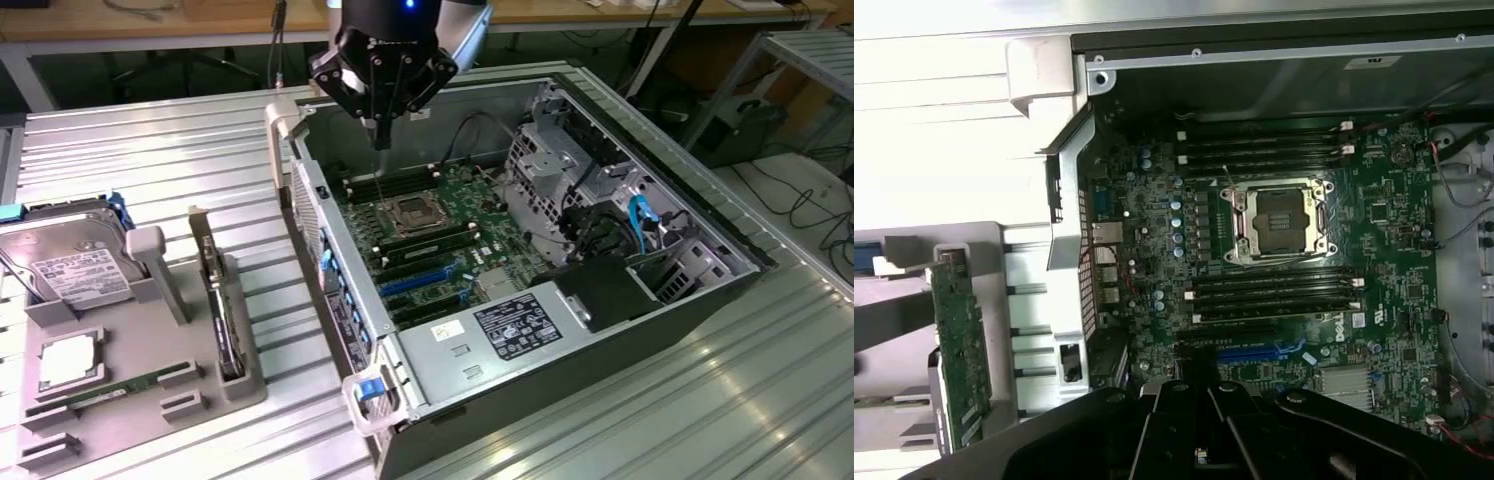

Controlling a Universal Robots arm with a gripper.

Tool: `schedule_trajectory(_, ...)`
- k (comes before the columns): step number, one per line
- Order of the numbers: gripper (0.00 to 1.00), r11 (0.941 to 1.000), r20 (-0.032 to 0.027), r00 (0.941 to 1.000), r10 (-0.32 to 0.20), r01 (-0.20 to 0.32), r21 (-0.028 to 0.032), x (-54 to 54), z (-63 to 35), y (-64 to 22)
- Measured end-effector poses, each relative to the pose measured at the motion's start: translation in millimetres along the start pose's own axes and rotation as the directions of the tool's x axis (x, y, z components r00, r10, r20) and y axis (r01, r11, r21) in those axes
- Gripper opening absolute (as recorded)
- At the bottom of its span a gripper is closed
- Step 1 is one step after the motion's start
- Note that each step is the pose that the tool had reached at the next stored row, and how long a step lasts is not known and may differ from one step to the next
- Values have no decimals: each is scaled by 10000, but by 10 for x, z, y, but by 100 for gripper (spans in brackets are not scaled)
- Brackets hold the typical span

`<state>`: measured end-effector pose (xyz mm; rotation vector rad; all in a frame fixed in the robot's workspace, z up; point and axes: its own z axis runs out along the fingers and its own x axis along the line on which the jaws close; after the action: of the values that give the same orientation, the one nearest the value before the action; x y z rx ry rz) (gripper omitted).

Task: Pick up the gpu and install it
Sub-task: 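Reach for the gpu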

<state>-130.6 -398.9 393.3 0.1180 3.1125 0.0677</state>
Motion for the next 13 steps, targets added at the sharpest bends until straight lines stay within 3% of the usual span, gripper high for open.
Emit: schedule_trajectory(13,11,10000,0,10000,0,0,1,48,-1,-4)
